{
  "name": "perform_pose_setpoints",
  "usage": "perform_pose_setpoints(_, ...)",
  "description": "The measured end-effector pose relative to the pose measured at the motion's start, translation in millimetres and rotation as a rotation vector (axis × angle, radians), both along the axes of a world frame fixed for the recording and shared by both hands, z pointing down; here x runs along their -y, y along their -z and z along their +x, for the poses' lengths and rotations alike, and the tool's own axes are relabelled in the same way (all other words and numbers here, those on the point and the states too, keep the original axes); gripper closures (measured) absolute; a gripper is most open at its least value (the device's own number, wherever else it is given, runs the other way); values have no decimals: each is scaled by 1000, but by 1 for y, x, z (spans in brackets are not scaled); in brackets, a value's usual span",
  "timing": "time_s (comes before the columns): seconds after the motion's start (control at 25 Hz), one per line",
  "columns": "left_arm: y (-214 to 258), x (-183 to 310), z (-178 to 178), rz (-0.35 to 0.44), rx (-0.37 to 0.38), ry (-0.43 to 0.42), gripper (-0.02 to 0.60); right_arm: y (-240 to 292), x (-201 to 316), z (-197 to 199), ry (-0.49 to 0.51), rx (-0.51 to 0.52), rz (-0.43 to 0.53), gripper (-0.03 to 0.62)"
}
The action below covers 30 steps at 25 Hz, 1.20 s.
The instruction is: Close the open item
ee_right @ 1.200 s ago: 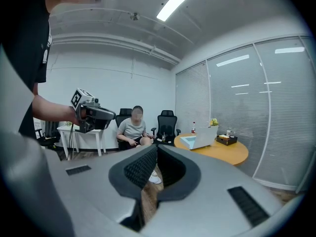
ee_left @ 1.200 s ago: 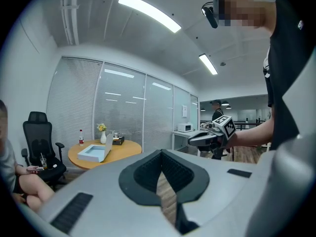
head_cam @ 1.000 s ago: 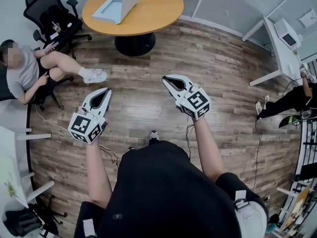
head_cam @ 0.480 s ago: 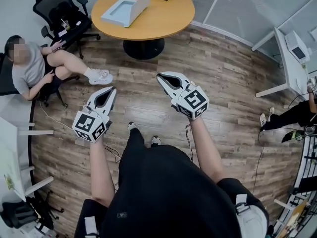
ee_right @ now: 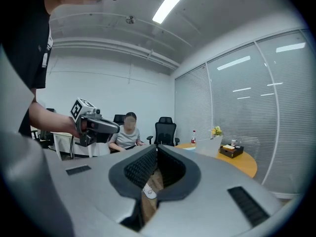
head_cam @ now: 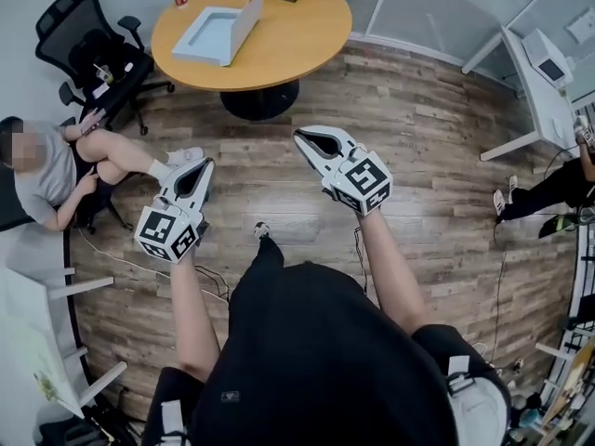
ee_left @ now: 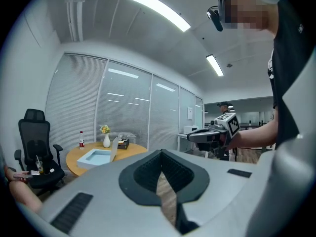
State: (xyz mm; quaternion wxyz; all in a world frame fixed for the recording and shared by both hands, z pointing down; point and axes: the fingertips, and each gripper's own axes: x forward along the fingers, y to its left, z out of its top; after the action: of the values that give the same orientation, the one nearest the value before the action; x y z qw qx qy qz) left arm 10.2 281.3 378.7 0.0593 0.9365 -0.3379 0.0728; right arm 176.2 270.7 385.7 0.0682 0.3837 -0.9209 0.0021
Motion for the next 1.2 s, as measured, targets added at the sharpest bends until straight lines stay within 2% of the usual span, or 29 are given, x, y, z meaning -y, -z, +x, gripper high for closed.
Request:
perform_pose_setpoints(0.36,-4,86,-35,-3,-3,-41,575,-5,75,-16,-68,-21,2,586)
perform_pose_setpoints(0.64,-8,131,-58,-5,-3,-70,575,-18,113,-34,-99,-29,-17,586)
perform_pose_setpoints(0.92,-16,157,-66,-25,-6,-70,575,-35,141,-33,-112,-47,-59,586)
perform_pose_setpoints(1.2,-24,193,-80,-46,-6,-28,575,-46,187,-25,-113,-52,-85,586)
